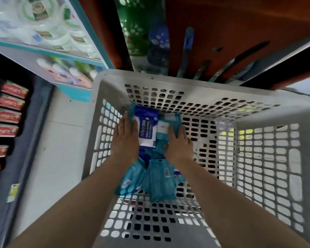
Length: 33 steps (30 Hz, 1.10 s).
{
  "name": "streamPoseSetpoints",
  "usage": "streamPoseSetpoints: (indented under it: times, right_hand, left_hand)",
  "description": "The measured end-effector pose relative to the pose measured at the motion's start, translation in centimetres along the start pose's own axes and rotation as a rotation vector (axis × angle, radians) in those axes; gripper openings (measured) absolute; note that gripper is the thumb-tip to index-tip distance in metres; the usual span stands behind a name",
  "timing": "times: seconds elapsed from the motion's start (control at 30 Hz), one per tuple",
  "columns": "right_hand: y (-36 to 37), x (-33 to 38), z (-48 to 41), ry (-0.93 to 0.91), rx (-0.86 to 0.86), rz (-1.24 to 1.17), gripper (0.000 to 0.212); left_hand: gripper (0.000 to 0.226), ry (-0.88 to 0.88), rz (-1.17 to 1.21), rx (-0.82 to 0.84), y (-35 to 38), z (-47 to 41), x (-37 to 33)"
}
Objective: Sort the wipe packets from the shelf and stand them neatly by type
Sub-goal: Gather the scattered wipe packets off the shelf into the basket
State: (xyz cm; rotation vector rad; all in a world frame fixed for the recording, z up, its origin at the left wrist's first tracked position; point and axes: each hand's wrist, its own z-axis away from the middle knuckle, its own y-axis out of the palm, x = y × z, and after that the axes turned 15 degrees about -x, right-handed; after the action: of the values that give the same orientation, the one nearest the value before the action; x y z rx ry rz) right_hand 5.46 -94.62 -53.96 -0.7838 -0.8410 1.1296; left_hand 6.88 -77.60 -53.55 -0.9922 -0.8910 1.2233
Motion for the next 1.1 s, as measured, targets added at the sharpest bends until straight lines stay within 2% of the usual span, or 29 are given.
streamPoseSetpoints:
  times: [0.13, 0.27, 0.57, 0.7, 0.83, 1.1]
  right_hand:
    - [-0.3, -0.3, -1.1, -0.013, 0.109, 0.0, 0.073]
    - [-1.4, 0.0, -0.3, -0.03, 0.061, -0.019, 0.079]
    - [-5.8, -0.2, 5.1, -0.22, -0.018, 0.063, 0.073]
    - [-9.5, 0.2, 8.6, -0.346, -0.067, 0.086, 0.068]
    - [-13.5, 1.4, 12.1, -0.449, -0.135, 0.11, 0.062]
    - [-21.1, 6.7, 19.6, -0.742, -0.295, 0.121, 0.045]
  left_hand:
    - [0.088, 0.022, -0.014, 0.077, -0.3, -0.7, 0.3]
    - [0.092, 0.016, 0.004, 0.064, -1.3, -0.3, 0.2]
    - [0.05, -0.064, 0.079, -0.018, -5.2, 5.6, -0.1]
    - [0.042, -0.124, 0.157, -0.089, -9.2, 9.8, -0.9]
    - [0.04, -0.205, 0.15, -0.157, -14.0, 14.5, -1.3]
    - [0.044, -0.506, 0.106, -0.273, -23.4, 24.8, 2.2]
